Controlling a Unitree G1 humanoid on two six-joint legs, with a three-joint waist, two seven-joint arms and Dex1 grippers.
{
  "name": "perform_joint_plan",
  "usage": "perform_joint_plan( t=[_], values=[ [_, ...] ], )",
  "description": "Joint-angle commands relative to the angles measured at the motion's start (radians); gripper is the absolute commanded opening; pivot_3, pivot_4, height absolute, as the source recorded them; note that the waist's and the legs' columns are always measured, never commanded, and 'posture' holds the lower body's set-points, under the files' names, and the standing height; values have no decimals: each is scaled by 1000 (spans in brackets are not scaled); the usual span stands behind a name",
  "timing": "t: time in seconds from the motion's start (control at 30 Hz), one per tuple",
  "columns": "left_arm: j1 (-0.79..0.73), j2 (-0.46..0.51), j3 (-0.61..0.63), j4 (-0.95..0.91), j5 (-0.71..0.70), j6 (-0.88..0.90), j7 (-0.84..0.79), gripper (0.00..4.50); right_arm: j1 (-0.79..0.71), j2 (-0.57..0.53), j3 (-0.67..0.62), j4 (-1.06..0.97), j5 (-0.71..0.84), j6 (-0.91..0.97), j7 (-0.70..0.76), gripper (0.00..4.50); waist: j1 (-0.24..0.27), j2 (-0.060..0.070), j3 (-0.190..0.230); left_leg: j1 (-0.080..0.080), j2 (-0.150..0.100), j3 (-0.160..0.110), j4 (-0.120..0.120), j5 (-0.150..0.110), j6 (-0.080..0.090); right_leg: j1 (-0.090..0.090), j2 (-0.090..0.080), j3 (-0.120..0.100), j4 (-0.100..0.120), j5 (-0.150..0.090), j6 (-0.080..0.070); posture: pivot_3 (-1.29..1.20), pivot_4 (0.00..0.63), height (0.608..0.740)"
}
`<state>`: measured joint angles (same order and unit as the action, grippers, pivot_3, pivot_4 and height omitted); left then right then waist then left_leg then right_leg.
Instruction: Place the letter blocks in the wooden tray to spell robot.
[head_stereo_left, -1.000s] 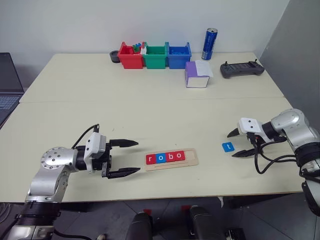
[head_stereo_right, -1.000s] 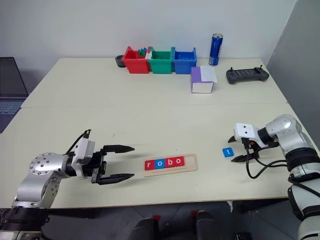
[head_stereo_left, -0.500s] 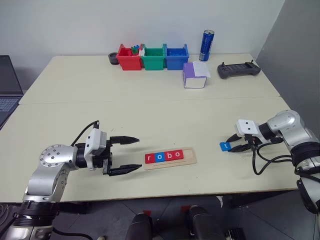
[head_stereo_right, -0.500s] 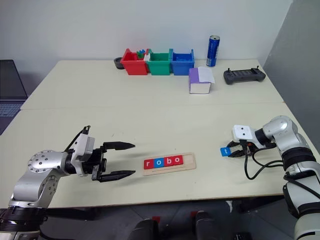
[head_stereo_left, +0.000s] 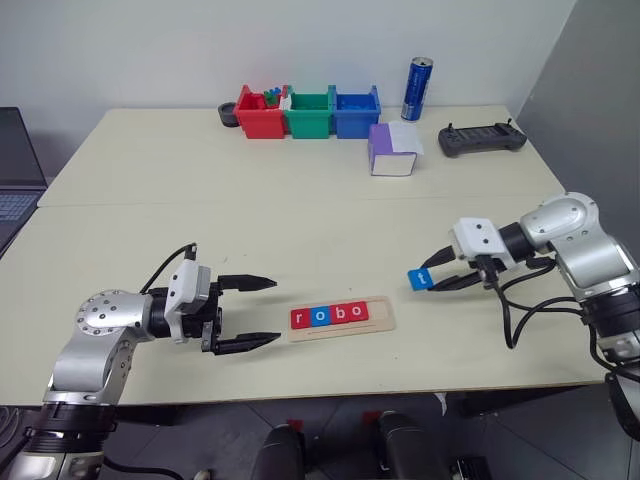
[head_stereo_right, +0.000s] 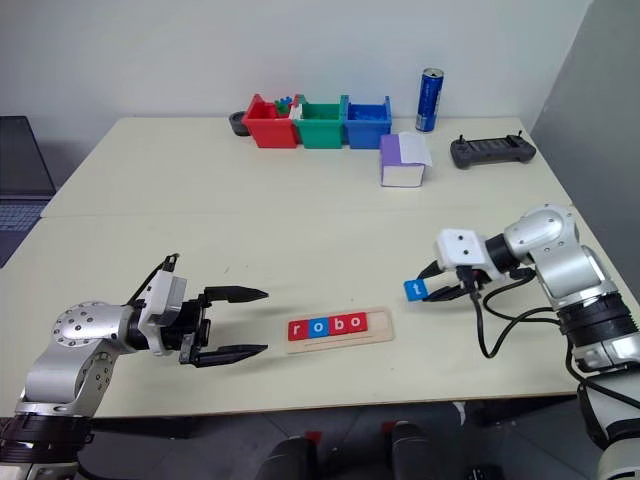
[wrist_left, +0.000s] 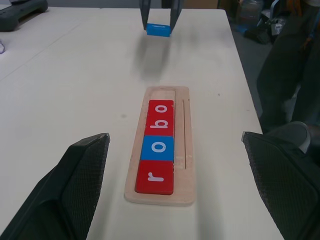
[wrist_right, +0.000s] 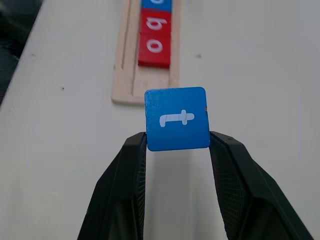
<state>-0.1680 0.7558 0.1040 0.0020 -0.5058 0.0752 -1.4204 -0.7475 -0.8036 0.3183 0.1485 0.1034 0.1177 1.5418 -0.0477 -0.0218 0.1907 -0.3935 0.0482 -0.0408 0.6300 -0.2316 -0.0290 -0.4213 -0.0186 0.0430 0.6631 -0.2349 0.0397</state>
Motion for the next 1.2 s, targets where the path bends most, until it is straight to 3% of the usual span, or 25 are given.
perform_joint_plan(
  t=[0.03,0.37,1.2],
  values=[
    [6,10,19,8,-2,-36,-19,4500,14,24,20,-70,-10,61,-22,1474,1,0,0,0,0,0,0,0,0,0,0,0,0,0,0,0,150,740],
    [25,5,18,9,-2,-57,-14,4500,8,112,96,-80,-81,144,-109,1474,1,0,0,-1,0,0,0,0,0,-1,0,0,0,0,0,0,150,740],
    [68,6,36,5,-7,-75,-2,4500,-25,178,146,-10,-159,171,-99,1474,0,0,0,-1,0,0,0,0,0,-1,0,-1,0,0,0,0,150,740]
  ],
)
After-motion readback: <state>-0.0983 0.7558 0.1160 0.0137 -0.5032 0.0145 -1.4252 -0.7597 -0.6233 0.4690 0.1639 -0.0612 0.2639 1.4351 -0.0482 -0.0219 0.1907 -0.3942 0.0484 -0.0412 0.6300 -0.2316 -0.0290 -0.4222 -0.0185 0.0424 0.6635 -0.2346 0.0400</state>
